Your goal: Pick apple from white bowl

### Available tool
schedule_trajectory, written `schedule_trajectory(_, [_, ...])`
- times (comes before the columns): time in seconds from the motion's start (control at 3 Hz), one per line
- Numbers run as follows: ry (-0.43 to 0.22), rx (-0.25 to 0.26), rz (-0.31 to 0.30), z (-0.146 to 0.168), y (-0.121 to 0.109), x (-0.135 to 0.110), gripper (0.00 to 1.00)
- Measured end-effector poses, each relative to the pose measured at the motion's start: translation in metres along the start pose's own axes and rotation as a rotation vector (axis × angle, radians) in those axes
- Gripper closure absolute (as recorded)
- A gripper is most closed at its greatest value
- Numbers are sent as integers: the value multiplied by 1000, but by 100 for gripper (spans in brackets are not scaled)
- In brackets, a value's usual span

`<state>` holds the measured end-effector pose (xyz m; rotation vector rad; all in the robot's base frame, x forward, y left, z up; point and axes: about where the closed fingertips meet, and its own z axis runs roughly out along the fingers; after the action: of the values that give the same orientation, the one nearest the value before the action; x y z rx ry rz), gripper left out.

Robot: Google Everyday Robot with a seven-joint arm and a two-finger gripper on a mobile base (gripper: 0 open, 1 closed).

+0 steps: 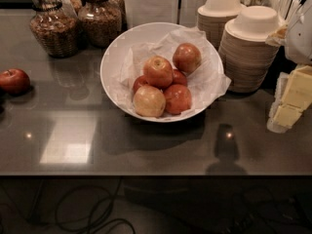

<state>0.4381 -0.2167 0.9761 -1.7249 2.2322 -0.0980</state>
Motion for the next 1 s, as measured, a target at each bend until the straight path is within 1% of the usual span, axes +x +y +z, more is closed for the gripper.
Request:
schedule_trajectory(0.33, [0,0,0,0,0,0,0])
schedule_trajectory(0.67, [-16,16,-23,0,-2,-8,0])
schedule_trajectory(1.0, [-26,27,-99,3,-6,-27,0])
